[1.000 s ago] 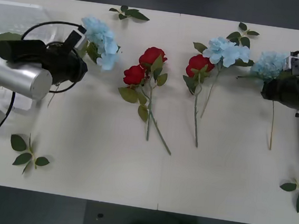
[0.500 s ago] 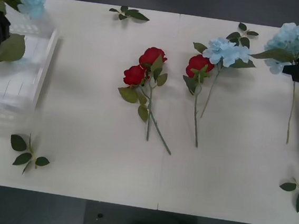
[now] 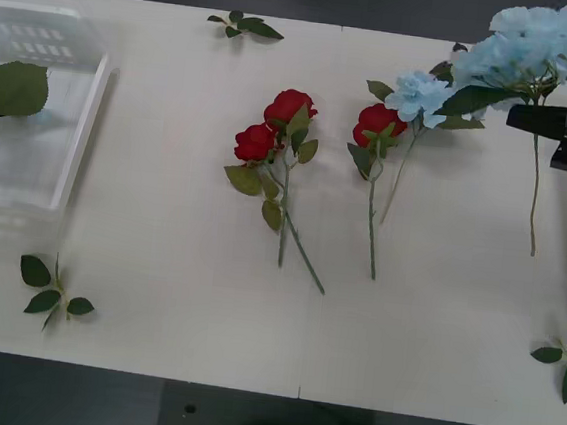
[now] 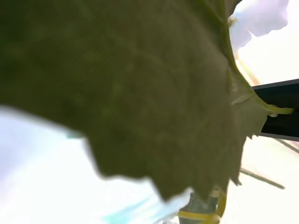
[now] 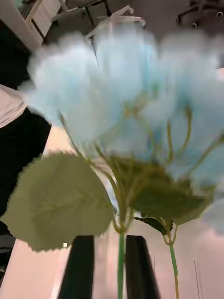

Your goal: Put the red flowers into the right box and the blue flowers into the left box

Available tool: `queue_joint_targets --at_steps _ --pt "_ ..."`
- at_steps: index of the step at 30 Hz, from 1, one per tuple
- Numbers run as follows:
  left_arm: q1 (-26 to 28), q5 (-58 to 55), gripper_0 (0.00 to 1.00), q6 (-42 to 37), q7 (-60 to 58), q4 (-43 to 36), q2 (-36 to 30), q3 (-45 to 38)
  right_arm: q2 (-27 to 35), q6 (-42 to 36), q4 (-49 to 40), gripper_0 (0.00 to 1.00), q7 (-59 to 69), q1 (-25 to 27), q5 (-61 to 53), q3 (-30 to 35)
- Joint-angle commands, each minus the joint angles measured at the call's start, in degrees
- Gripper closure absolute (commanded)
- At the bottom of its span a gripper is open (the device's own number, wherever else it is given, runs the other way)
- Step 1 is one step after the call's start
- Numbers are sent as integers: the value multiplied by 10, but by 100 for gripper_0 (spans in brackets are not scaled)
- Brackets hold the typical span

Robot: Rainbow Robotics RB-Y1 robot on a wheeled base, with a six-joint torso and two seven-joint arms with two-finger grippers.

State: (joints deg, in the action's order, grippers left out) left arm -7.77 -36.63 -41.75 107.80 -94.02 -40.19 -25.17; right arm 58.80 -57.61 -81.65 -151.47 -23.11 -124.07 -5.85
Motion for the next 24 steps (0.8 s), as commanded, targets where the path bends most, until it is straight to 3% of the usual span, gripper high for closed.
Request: queue_joint_targets --at_steps 1,4,7,14,18,24 --pt "-10 -4 28 2 17 -6 -17 7 -11 27 -52 100 -35 -3 -14 9" --pt "-17 -12 12 2 17 -9 -17 28 -37 59 -83 100 -35 -3 -14 6" --pt "-23 -34 5 1 19 -21 -17 54 -67 95 -111 100 -35 -4 -14 -11" --pt "-44 -174 3 -106 36 -85 -16 108 -114 137 -142 100 -35 -31 6 -70" --pt "-57 -261 3 -109 56 -89 -4 147 -128 156 -142 100 -35 -59 2 -107" --pt "-75 -459 0 -109 226 -30 37 194 -156 198 -114 100 -35 -112 -7 -164"
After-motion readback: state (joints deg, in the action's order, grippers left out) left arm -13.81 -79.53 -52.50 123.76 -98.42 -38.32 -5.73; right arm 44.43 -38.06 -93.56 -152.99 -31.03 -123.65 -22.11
